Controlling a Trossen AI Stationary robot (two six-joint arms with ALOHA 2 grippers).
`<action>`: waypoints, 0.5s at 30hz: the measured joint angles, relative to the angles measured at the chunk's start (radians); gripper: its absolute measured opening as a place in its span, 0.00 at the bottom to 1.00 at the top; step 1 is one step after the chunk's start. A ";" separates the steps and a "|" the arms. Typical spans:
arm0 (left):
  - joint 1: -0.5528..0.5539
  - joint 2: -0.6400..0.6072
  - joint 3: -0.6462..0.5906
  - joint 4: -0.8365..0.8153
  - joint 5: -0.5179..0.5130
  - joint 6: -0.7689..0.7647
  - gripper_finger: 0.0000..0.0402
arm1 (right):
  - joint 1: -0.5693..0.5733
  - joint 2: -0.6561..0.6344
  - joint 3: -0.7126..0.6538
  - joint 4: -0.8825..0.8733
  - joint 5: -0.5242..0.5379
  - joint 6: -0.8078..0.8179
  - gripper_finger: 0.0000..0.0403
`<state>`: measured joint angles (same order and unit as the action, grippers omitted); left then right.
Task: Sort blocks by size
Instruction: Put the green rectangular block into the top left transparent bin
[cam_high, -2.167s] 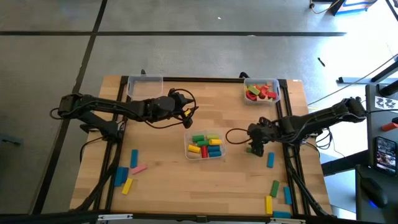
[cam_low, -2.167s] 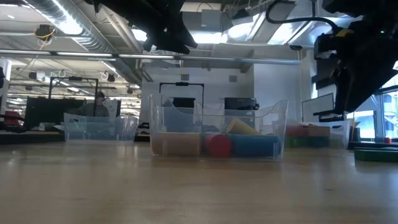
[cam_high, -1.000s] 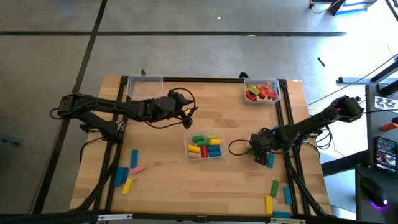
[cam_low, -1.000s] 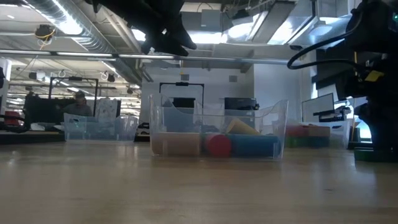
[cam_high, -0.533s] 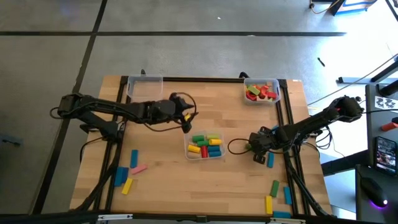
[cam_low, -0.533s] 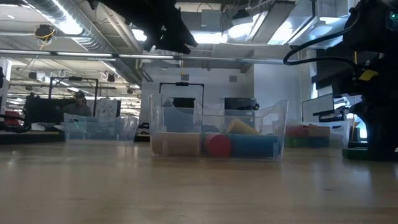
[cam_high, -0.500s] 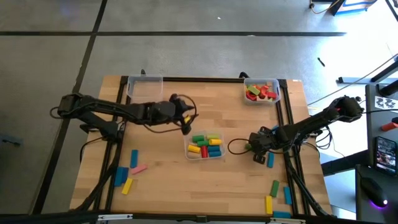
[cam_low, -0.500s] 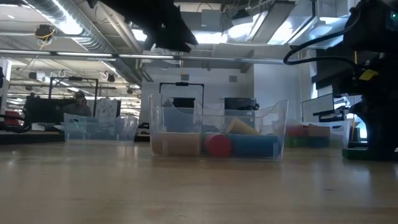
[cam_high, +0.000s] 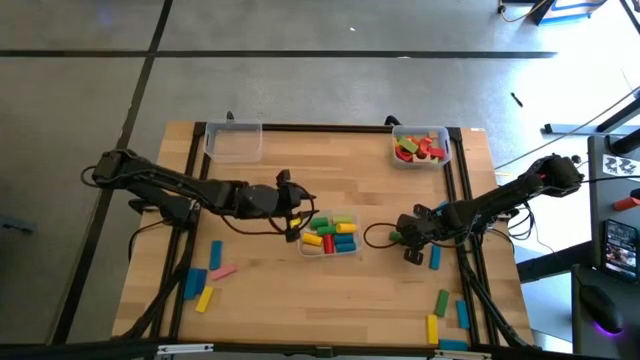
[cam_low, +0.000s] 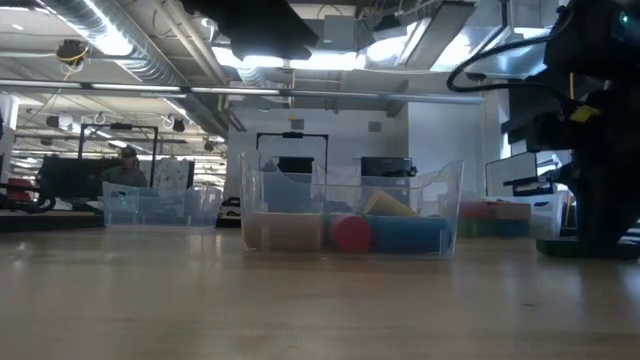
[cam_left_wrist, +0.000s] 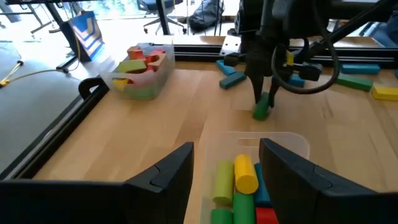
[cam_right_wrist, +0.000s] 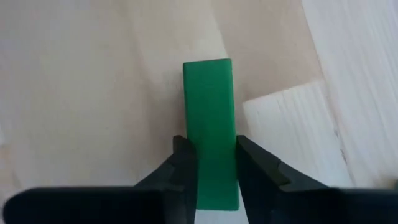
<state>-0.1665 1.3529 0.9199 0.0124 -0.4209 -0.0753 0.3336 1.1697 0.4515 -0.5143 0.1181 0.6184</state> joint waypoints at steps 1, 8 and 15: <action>0.000 0.000 0.000 0.000 0.000 0.000 0.44 | 0.000 -0.003 0.009 -0.002 -0.003 -0.005 0.22; 0.000 0.000 0.000 -0.001 -0.001 -0.048 0.44 | 0.000 -0.014 0.068 0.002 -0.002 -0.067 0.19; 0.000 0.004 0.000 -0.003 -0.001 -0.048 0.44 | 0.000 -0.015 0.074 0.001 -0.010 -0.065 0.09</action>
<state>-0.1665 1.3567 0.9195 0.0090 -0.4217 -0.1232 0.3336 1.1545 0.5255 -0.5133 0.1084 0.5538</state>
